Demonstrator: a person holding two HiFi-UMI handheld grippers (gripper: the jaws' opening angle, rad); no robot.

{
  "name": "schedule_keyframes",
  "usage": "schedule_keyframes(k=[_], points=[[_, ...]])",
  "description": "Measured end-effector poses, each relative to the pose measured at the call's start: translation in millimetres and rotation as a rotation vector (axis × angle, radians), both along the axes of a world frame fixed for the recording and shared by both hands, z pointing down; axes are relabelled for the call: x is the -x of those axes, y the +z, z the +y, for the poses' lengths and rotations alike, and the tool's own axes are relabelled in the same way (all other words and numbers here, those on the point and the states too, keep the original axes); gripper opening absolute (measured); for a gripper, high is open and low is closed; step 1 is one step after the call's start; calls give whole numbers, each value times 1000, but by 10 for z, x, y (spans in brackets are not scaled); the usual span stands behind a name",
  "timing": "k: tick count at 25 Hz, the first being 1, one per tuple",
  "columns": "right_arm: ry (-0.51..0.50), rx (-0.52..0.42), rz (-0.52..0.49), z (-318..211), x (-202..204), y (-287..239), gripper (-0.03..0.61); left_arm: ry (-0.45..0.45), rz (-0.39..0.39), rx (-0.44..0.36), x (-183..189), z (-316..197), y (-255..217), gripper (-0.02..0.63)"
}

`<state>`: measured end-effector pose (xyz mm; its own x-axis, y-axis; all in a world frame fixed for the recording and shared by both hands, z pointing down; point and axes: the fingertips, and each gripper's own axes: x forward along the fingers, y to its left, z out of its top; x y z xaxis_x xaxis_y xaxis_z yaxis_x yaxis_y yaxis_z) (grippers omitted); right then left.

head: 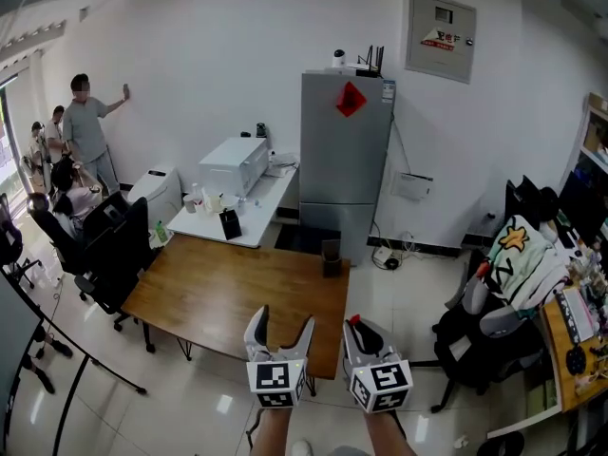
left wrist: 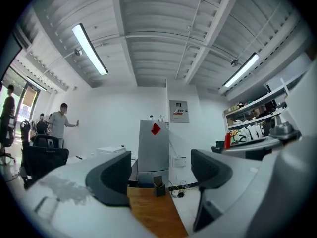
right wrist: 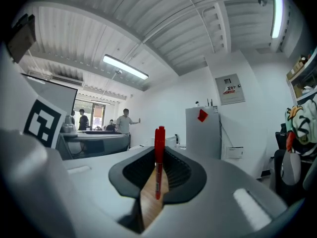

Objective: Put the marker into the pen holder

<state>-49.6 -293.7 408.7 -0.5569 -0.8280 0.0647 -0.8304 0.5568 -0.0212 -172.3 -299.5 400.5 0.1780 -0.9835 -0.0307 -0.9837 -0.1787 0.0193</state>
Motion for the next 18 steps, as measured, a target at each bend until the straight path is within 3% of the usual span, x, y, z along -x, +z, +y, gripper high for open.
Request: schedule_keyframes(k=[6,13,18], points=[[14,60,28,-395,27,251,54,45,43,67,69,-480,307,380],[1,68,9,-1191,-142,269,54,23,32,61,-47,-1189,327,379],[-36,23,-23,-1841,-273,51,54,-1,-9,11,-264,-1761,96,379]])
